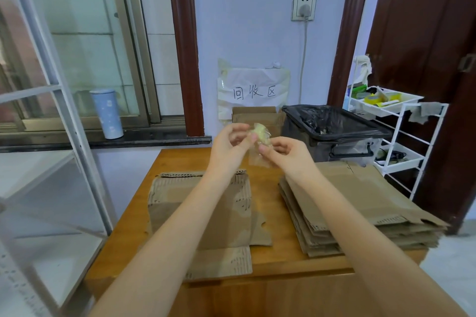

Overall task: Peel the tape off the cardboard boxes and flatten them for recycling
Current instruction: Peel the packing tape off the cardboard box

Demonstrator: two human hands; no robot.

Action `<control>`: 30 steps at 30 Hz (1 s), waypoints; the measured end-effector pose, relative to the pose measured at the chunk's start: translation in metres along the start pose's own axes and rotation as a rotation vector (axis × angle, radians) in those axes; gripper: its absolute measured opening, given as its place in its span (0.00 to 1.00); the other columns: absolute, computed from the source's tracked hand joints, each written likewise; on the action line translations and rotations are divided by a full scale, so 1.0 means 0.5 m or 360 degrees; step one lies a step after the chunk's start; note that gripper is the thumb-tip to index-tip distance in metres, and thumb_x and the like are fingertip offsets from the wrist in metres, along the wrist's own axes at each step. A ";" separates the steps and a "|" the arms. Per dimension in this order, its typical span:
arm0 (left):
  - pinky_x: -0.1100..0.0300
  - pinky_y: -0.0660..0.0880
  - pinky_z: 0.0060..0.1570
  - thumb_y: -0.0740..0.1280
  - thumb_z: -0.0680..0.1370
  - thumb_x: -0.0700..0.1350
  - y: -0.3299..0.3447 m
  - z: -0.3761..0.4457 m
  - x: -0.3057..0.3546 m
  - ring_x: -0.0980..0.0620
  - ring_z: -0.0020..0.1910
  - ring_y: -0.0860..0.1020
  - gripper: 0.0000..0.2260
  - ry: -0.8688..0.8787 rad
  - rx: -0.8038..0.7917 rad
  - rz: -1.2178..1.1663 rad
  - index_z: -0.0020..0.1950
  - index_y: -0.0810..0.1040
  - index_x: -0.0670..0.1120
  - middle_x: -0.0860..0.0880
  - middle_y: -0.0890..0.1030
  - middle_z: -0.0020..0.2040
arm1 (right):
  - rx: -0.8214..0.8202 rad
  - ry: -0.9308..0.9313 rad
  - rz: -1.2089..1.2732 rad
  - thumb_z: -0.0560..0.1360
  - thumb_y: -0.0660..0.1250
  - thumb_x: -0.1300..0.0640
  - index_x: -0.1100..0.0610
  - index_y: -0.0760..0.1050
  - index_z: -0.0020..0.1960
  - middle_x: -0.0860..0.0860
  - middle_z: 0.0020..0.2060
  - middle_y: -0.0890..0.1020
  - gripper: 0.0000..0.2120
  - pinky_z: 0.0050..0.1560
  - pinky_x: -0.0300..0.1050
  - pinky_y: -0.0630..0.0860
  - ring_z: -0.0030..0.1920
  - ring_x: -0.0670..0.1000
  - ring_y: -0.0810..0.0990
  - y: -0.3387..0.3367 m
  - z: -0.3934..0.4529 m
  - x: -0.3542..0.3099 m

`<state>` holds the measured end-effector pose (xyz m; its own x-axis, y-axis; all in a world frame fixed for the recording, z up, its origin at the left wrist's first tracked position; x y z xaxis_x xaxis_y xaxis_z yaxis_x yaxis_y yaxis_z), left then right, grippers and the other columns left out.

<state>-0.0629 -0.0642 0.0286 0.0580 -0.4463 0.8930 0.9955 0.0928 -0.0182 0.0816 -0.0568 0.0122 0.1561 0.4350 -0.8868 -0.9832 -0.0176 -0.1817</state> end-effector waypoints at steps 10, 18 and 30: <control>0.61 0.74 0.48 0.61 0.81 0.44 0.065 0.005 -0.005 0.54 0.43 0.77 0.10 -0.0147 -0.0187 -0.0072 0.48 0.82 0.49 0.48 0.82 0.45 | 0.0314 -0.0302 -0.0322 0.67 0.78 0.53 0.54 0.75 0.50 0.48 0.43 0.80 0.16 0.40 0.35 0.74 0.40 0.44 0.77 -0.081 -0.006 -0.032; 0.62 0.74 0.46 0.59 0.80 0.57 0.173 0.020 0.010 0.57 0.39 0.76 0.18 -0.0196 -0.0514 0.0223 0.43 0.82 0.48 0.53 0.79 0.39 | 0.0320 -0.0439 -0.0631 0.76 0.68 0.56 0.59 0.82 0.47 0.48 0.38 0.83 0.06 0.43 0.37 0.75 0.40 0.46 0.79 -0.161 -0.001 -0.019; 0.51 0.74 0.43 0.61 0.81 0.46 0.317 0.102 -0.025 0.49 0.37 0.76 0.09 0.0108 -0.0410 0.0572 0.43 0.74 0.45 0.50 0.77 0.35 | 0.0261 -0.0036 -0.0369 0.81 0.60 0.60 0.65 0.76 0.49 0.53 0.36 0.80 0.10 0.39 0.41 0.80 0.34 0.42 0.80 -0.282 0.052 0.042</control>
<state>0.0901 0.0014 0.0372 0.4001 -0.4843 0.7781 0.8968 0.0317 -0.4414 0.2213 -0.0218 0.0300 0.3780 0.4305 -0.8196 -0.9240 0.2299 -0.3055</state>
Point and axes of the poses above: each hand's wrist, its own z-axis towards the middle knuckle, its own y-axis out of the palm, x = y × z, the point moved 4 cm from there along z, towards the middle knuckle
